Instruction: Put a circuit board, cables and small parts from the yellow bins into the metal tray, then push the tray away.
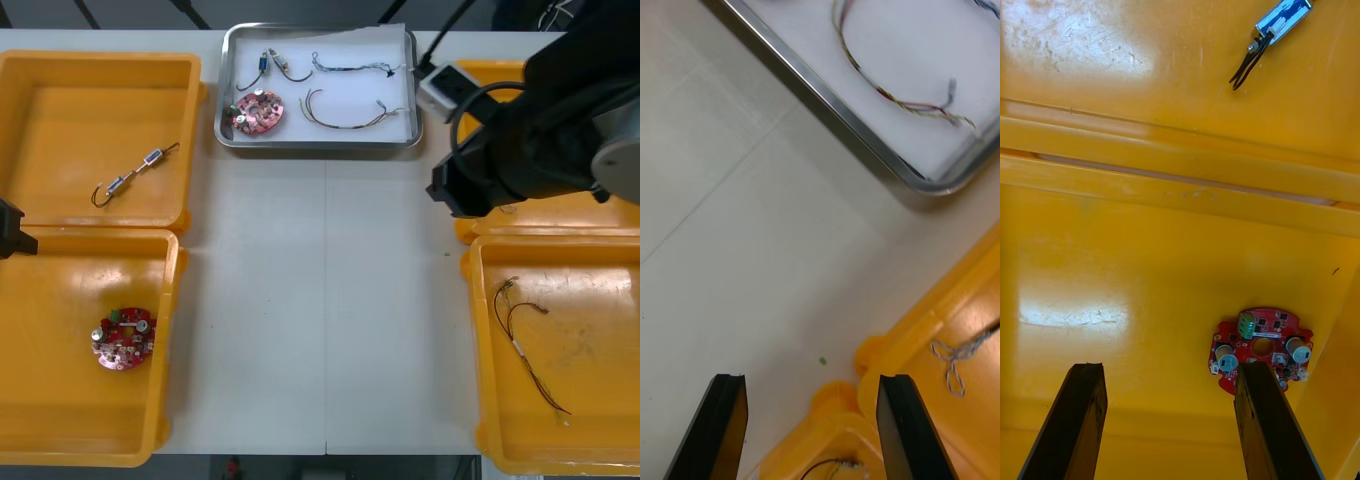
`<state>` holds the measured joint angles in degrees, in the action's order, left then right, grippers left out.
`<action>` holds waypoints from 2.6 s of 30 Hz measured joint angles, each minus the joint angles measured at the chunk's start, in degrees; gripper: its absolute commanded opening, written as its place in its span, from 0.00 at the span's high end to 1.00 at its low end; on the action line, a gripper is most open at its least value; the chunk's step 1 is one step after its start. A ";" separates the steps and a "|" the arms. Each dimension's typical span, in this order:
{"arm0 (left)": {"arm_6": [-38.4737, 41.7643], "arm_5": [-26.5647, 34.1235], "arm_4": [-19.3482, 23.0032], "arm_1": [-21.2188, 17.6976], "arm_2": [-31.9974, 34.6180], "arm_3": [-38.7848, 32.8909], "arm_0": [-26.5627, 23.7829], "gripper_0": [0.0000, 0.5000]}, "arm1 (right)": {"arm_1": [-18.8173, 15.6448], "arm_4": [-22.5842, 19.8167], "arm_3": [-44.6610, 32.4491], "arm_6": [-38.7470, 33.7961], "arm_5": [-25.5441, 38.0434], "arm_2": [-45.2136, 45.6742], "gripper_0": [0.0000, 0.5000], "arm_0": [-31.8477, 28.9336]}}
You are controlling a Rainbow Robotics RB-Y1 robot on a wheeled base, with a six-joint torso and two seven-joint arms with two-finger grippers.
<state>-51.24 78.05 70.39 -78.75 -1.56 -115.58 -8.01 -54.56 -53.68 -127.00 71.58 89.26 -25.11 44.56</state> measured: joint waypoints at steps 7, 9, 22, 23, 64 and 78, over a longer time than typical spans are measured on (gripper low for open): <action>0.00 0.00 0.00 0.00 0.00 0.00 0.00 0.00 | -4.64 -7.85 -0.96 -3.37 3.88 15.15 0.00 -10.75; 0.00 0.00 0.00 0.00 0.00 0.00 0.00 0.00 | -4.90 -8.81 -0.94 -5.45 5.05 19.65 0.00 -14.03; 0.00 0.00 0.00 0.00 0.00 0.00 0.00 0.00 | -4.90 -11.65 3.08 -5.85 8.75 36.90 0.00 -29.33; 0.00 0.00 0.00 0.00 0.00 0.00 0.00 0.00 | -4.90 -11.64 3.32 -5.85 8.75 37.16 0.00 -30.08; 0.00 0.00 0.00 0.00 0.00 0.00 0.00 0.00 | -4.90 -9.70 3.64 -5.01 8.77 37.30 0.00 -41.80; 0.00 0.00 0.00 0.00 0.00 0.00 0.00 0.00 | -4.90 -9.70 3.64 -5.01 8.77 37.30 0.00 -41.81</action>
<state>-51.24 78.05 70.38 -78.76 -1.56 -115.57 -8.01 -59.46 -63.39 -123.36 66.57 98.02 12.19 2.76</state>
